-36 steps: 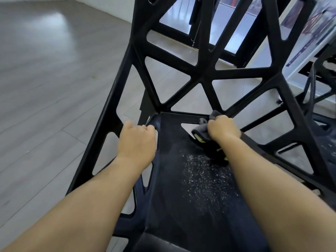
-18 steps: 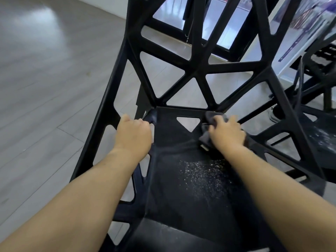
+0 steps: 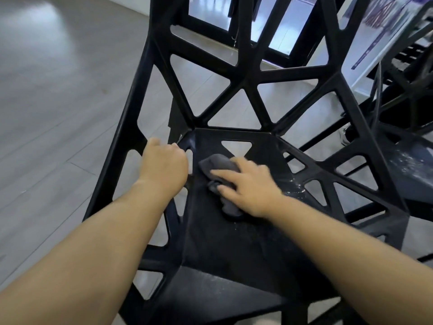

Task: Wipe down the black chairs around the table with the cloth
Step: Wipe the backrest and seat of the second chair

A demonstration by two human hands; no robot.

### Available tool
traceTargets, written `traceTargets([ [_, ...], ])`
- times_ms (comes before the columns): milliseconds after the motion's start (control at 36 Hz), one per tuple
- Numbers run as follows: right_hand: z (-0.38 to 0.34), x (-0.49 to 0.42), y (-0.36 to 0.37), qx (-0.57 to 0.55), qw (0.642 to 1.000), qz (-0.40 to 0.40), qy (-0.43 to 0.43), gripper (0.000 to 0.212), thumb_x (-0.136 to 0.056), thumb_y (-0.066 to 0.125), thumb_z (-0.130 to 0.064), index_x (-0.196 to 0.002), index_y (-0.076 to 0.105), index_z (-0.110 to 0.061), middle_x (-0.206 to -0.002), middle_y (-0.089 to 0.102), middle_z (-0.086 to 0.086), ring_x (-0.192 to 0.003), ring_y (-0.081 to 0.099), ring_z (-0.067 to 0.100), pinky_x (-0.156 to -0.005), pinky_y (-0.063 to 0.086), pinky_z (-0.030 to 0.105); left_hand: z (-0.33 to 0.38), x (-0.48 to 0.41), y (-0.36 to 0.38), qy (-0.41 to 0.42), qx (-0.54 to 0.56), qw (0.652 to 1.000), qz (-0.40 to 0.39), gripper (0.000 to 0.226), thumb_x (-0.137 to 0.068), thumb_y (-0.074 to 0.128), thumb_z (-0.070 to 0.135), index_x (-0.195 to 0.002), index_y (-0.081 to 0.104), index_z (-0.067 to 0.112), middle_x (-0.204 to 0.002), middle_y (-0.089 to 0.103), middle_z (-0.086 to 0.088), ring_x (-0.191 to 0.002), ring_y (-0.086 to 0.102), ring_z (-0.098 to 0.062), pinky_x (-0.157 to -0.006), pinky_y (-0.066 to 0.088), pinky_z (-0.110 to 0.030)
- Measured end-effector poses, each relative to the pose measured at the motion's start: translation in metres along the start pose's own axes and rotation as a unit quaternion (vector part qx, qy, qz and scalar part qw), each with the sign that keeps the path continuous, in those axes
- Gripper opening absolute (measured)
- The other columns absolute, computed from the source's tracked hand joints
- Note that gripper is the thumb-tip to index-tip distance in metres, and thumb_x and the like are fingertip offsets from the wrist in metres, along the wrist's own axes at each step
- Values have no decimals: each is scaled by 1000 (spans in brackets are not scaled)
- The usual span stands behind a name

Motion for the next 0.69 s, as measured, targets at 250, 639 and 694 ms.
traceTargets([
  [250,102,6,-3,9,898,0,440,41,-96,35,-51,-131,44,-30,-139,30,16,-123,33,44,-100,28,54,1,-3,6,-8,-15,1000,10,15,-84,35,4,-79,44,15,-61,28,3,-49,25,-12,-72,21,-30],
  [639,52,9,-3,-45,977,-4,206,34,-92,43,-49,-125,50,-53,-123,42,6,-108,53,36,-95,45,42,0,0,7,9,-22,1000,10,13,-79,37,0,-76,35,12,-61,30,3,-50,27,-12,-70,21,-30],
  [694,107,22,-14,-1,943,4,332,36,-94,40,-43,-127,52,-45,-127,39,11,-111,49,40,-96,43,44,1,-1,7,11,-27,1000,4,15,-76,38,-1,-71,33,12,-59,29,3,-49,23,-12,-69,21,-29],
])
Point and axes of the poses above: each hand's wrist, its own x-axis away from the middle knuckle, its own y-axis out of the palm, z = x × y, the point moved 4 cm from there along -x, towards the middle knuckle
